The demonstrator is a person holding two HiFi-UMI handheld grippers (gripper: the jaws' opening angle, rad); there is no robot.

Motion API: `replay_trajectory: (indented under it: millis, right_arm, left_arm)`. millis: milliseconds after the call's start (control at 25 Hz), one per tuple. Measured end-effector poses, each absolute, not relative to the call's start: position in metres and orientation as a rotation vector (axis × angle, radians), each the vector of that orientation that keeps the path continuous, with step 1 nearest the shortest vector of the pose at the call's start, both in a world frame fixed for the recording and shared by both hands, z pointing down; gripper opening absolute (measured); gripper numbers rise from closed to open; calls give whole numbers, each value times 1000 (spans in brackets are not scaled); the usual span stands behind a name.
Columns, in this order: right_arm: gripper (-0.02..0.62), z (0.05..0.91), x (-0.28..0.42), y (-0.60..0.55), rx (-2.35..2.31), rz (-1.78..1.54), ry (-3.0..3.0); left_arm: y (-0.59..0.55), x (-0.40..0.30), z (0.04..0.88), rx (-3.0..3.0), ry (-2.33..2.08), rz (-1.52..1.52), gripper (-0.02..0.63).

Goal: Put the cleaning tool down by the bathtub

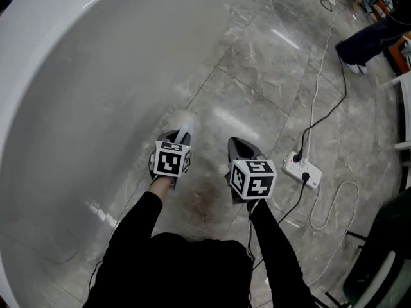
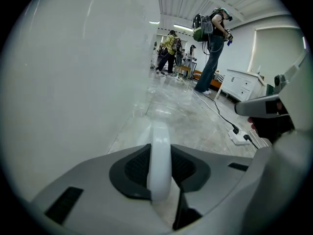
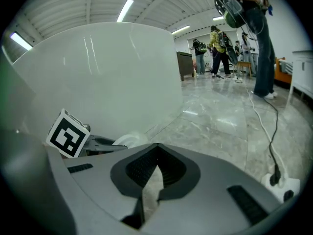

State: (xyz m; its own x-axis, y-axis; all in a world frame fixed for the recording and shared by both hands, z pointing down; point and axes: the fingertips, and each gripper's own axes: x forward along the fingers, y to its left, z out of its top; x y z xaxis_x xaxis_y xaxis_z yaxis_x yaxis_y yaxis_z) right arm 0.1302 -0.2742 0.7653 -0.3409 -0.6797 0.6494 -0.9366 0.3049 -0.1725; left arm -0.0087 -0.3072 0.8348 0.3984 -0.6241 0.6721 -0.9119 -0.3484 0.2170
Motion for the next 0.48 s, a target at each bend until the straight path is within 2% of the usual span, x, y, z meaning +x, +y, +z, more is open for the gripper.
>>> replay_trajectory:
  millis: [480]
  right_arm:
    - [0, 777, 133, -274, 1429, 746, -2102]
  left_arm:
    - [-318, -8, 871, 2044, -1308, 734, 98]
